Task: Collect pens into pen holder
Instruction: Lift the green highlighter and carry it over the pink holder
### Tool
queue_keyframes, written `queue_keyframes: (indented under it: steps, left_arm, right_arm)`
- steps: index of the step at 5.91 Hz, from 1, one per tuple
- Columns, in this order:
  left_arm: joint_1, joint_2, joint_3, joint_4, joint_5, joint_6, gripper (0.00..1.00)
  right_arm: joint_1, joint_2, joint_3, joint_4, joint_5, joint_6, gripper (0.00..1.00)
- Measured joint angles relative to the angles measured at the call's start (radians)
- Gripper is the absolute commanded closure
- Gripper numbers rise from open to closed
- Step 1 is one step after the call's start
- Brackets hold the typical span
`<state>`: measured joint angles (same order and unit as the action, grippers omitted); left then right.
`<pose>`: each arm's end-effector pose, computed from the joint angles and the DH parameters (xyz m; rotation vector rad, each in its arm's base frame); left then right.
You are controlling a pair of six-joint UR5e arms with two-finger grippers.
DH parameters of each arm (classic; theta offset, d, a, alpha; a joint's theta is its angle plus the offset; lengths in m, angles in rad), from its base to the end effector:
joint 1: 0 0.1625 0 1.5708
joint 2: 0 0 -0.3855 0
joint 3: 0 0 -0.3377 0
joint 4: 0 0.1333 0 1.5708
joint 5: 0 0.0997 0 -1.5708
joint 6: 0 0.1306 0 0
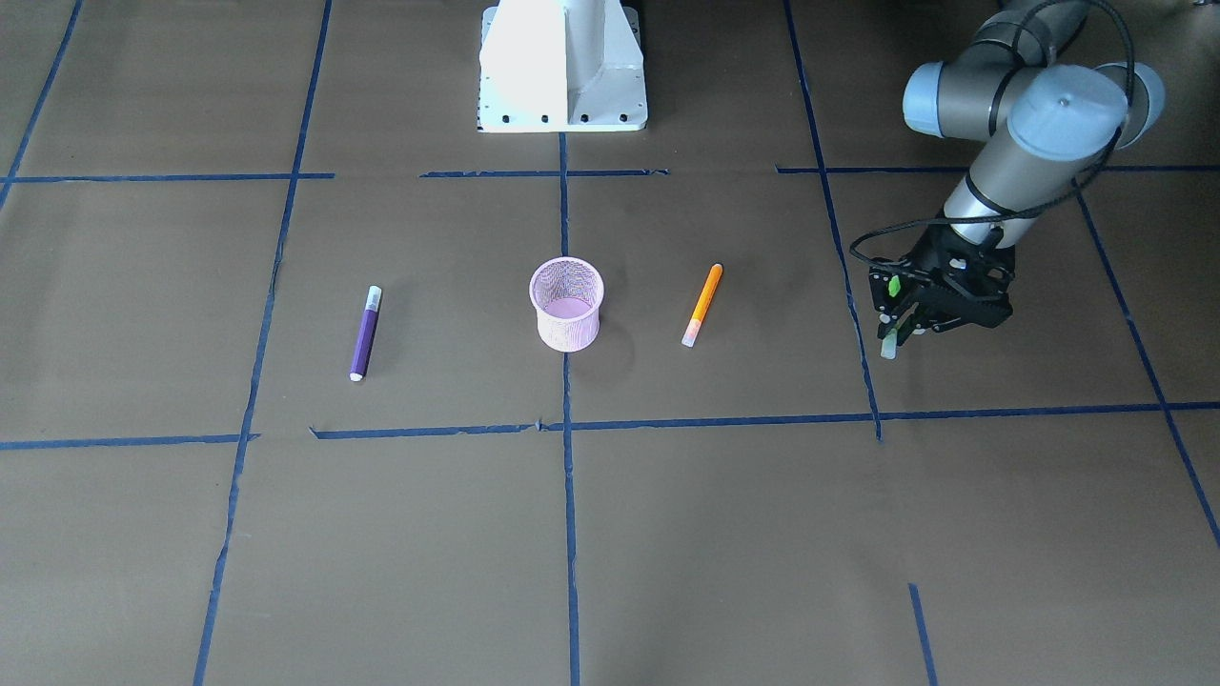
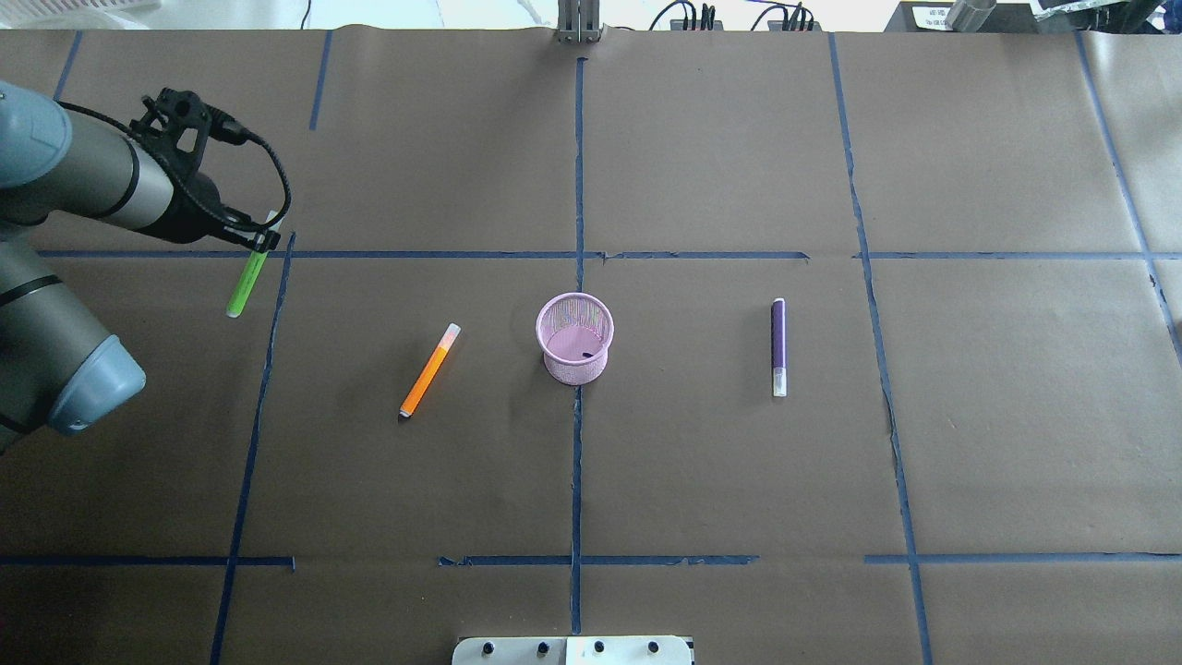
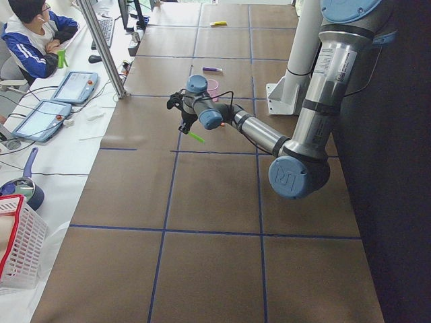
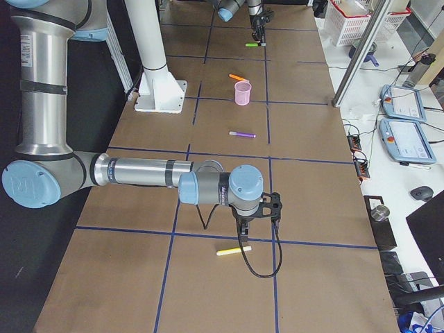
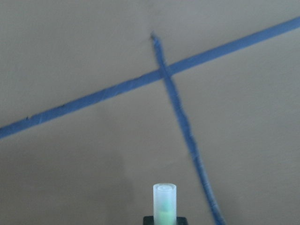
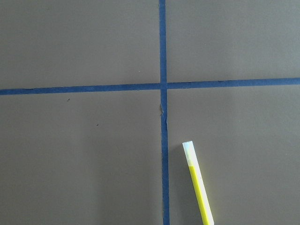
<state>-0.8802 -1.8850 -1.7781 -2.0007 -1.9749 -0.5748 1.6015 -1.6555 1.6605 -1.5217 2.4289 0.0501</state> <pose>0.2984 -0.4897 0.3494 0.5372 0.8575 0.2979 0.0470 -0.4080 0.6248 0.0424 -0.8584 0.0526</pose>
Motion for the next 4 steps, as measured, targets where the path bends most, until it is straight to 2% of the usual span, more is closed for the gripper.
queue_keyframes:
  steps: [1,2,4]
  left_arm:
    - [0.002,-0.076,-0.007,-0.027,0.029,0.002,1.00]
    - [0.006,-0.118,0.001,-0.125,0.038,0.004,1.00]
    - [0.030,-0.144,0.081,-0.451,0.060,0.005,1.00]
  right_arm:
    - [0.000,0.002,0.002,0.000,0.001,-0.001,0.00]
    - [0.001,0.003,0.003,0.001,0.001,-0.003,0.00]
    - [0.000,0.003,0.007,0.001,0.001,-0.003,0.00]
